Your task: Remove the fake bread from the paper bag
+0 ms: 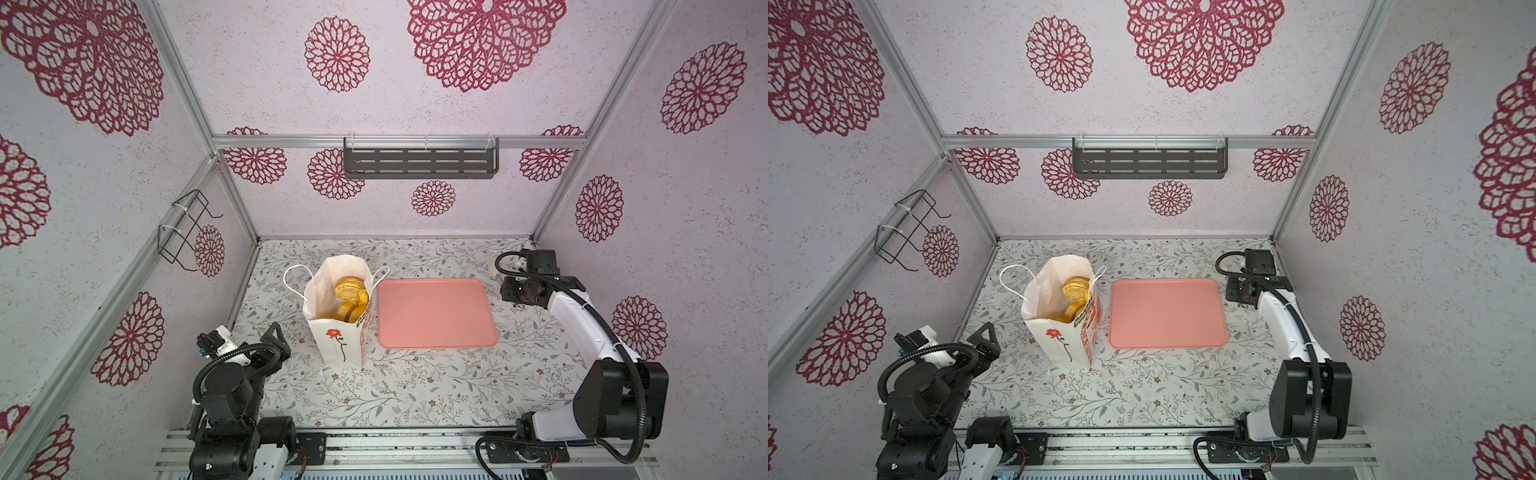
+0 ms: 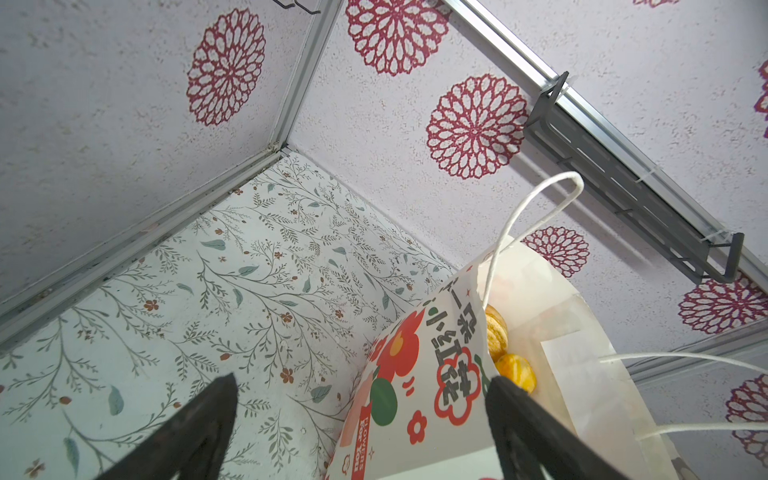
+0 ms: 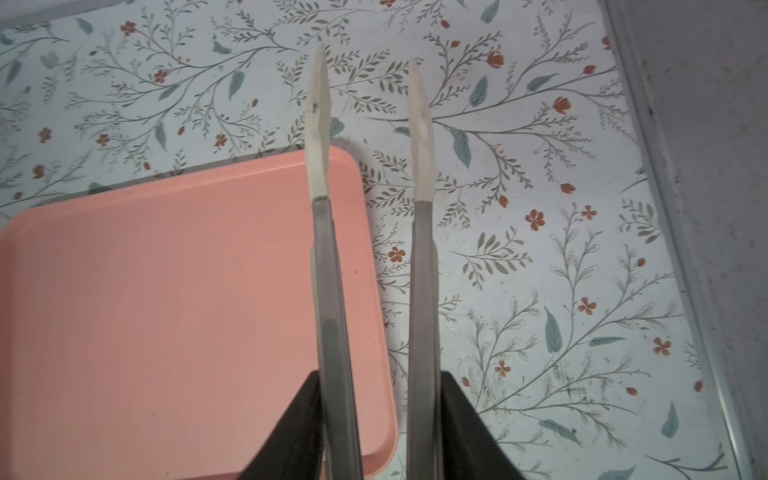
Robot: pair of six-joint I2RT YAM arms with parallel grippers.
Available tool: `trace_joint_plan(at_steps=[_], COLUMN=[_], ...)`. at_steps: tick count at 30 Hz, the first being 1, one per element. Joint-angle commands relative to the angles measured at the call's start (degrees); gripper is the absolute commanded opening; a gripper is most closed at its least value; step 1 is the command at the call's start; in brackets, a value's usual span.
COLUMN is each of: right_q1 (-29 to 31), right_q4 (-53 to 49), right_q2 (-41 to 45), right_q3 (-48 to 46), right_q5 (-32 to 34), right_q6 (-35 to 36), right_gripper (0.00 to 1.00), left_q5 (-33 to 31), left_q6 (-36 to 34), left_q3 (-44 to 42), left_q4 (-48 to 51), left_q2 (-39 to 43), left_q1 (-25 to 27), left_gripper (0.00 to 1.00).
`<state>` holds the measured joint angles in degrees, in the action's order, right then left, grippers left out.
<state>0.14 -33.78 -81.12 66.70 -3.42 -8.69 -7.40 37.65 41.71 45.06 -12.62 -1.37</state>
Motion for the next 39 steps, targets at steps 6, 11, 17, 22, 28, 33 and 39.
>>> trace_joint_plan(at_steps=[6, 11, 17, 22, 28, 33, 39], right_q1=[-0.4, -0.3, -0.4, -0.3, -0.4, -0.4, -0.4], right_q4=[-7.0, -10.1, -11.0, -12.0, -12.6, -12.7, -14.3], right_q2=[7.0, 9.3, 12.5, 14.3, 16.6, 18.2, 19.0], right_q3=[2.9, 2.5, -0.3, -2.1, -3.1, -4.0, -4.0], right_q5=[-15.2, -20.6, -25.4, -28.1, -30.6, -31.3, -31.3], right_q6=[-2.5, -3.9, -5.5, -5.5, -5.8, -6.0, -4.7], right_gripper=[0.46, 0.48, 0.48, 0.48, 0.48, 0.48, 0.48], left_q5=[3.4, 12.1, 19.4, 18.3, 10.5, 1.7, -4.3], left_q6=[-0.6, -3.2, -6.2, -9.8, -10.3, -9.4, -11.6], left_q3=[8.3, 19.9, 33.5, 42.0, 44.0, 43.4, 44.1], left_q4=[7.8, 17.5, 26.4, 32.3, 33.6, 31.3, 28.3], left_q2=[-5.6, -15.8, -28.1, -38.2, -46.3, -53.3, -58.4], left_q1=[0.7, 0.7, 1.0, 3.7, 12.2, 17.7, 17.6], left_gripper=[0.97, 0.97, 0.97, 0.97, 0.98, 0.99, 0.94])
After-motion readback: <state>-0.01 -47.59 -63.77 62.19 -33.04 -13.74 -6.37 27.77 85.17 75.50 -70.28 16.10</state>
